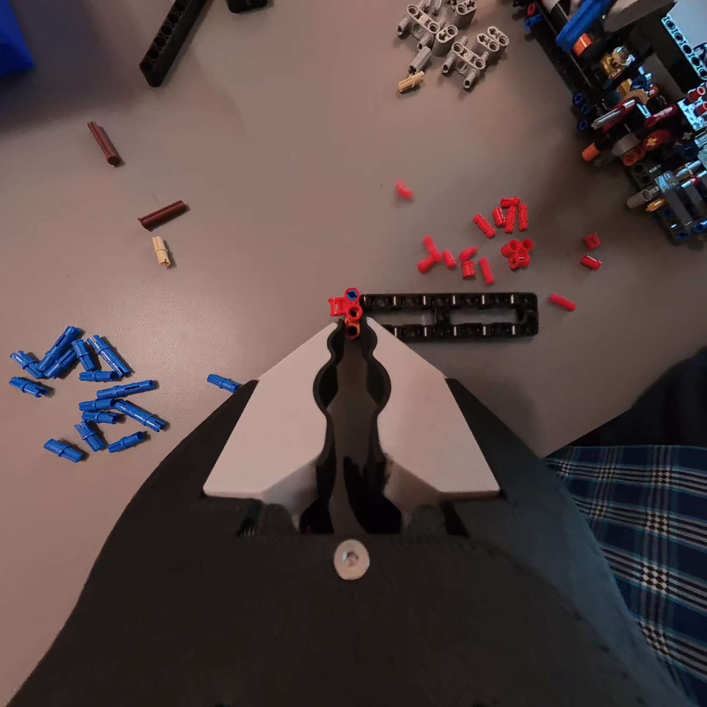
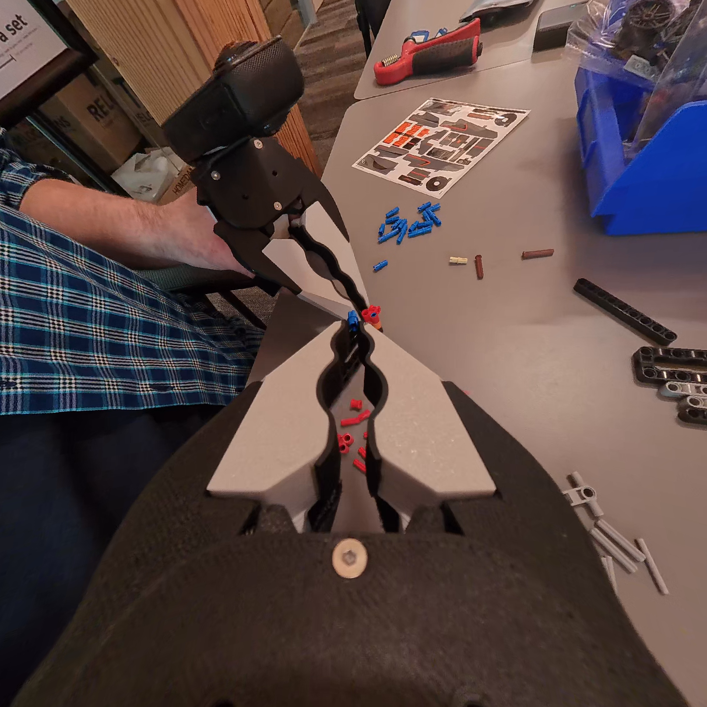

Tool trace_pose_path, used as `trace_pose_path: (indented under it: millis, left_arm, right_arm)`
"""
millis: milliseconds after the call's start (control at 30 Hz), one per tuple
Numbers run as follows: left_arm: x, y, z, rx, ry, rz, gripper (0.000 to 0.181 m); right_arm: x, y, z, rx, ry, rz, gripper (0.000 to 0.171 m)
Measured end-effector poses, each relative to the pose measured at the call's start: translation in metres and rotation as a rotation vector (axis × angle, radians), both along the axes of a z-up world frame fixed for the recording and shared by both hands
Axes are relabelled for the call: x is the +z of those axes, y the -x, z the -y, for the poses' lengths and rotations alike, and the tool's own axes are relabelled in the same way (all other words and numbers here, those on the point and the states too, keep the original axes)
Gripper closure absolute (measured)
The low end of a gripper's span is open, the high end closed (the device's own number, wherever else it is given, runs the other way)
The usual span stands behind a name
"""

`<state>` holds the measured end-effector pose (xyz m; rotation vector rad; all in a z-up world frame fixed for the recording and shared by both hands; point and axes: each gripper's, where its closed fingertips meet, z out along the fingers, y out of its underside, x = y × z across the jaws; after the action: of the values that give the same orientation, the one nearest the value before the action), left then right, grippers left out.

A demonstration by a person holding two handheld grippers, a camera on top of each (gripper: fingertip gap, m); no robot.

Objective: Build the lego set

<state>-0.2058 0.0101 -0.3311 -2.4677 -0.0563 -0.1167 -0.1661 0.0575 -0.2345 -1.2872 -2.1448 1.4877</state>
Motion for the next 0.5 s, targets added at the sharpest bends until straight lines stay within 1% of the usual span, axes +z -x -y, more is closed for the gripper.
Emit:
trace_pose_path:
  millis: [333,500]
  left_arm:
    - [-0.0001,0.0015,-0.0021,-0.035,0.005,0.004,0.175]
    - [0.0016,-0.001,-0.0047,-0.09,0.0,0.012,0.175]
  right_arm:
    - [-0.0028,0.0,-0.0012,-0.001,-0.007,0.009,0.171]
    - [-0.0024,-0.0015,-0.0068,-0.015,-0.01,0.013,0.17]
